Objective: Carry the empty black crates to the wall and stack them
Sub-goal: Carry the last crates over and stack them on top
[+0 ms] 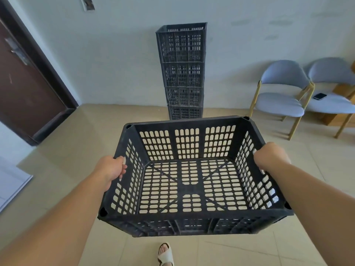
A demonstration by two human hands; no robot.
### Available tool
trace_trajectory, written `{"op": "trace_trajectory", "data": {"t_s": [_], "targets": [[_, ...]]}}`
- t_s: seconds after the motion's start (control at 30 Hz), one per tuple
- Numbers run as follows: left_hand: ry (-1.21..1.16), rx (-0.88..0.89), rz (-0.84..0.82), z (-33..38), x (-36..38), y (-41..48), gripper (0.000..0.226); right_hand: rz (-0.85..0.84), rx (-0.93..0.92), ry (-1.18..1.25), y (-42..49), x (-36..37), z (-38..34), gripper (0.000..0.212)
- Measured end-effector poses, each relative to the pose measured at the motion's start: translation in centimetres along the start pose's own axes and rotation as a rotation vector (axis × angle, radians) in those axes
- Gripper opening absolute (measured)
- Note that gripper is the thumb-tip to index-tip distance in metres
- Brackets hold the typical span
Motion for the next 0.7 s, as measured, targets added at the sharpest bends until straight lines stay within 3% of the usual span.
{"op": "trace_trajectory", "data": {"t_s": [0.33, 0.7], "targets": [[0.046, 0.087, -0.126, 11.2, -5.3, 20.3, 0.030, 0.032, 0.095, 0.109, 9.1, 3.3, -13.4, 0.013], [0.112, 0.160, -0.166, 24.8, -3.9, 34.5, 0.030, 0.095, 0.116, 0.124, 22.2, 0.2, -23.8, 0.014]]}}
Point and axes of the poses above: each hand's wrist, its own y-axis towards the middle knuckle, its own x-axis out of the palm, z = x × y, the point moved 6 cm from there along y, towards the middle knuckle, and after that the axes turned 9 degrees about -z, right-handed, at the moved point
